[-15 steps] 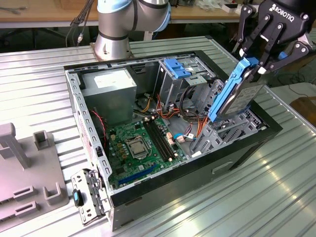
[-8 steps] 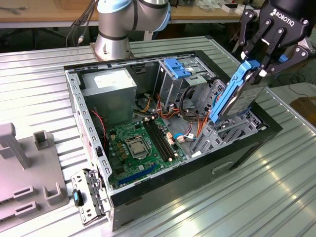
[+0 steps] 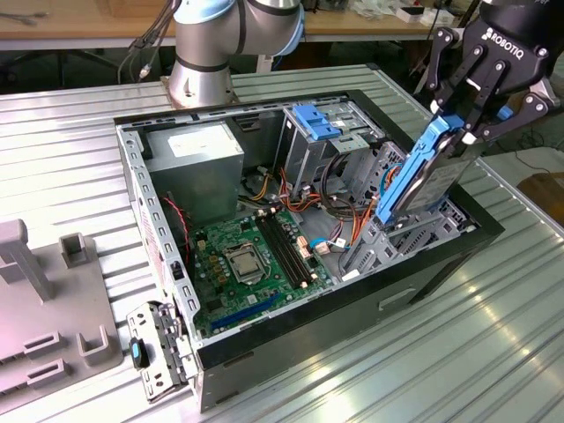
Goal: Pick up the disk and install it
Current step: 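Insert the disk into the insertion slot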
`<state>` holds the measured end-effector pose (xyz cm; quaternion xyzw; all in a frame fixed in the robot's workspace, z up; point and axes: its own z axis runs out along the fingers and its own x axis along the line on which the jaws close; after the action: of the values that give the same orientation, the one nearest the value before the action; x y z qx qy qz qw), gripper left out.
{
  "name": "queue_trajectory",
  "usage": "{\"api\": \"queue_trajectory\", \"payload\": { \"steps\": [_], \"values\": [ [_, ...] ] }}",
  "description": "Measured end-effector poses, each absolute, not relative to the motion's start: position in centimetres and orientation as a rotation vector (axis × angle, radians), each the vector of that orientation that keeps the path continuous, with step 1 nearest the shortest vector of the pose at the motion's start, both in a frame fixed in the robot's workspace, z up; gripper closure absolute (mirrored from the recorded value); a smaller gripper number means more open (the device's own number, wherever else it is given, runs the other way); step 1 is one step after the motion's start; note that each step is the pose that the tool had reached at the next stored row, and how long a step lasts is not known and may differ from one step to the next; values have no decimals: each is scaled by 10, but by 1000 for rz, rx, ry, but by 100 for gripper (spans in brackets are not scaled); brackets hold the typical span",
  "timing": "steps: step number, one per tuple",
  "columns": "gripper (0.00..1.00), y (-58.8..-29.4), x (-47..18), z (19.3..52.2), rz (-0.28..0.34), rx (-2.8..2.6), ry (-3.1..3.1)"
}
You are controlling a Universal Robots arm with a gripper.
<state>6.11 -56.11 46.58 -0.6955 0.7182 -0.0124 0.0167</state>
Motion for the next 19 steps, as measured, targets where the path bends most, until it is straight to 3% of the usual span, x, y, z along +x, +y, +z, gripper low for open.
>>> {"api": "queue_trajectory", "payload": {
  "steps": [19],
  "values": [
    [63,-565,61,452,-38,-2162,2232]
  ]
}}
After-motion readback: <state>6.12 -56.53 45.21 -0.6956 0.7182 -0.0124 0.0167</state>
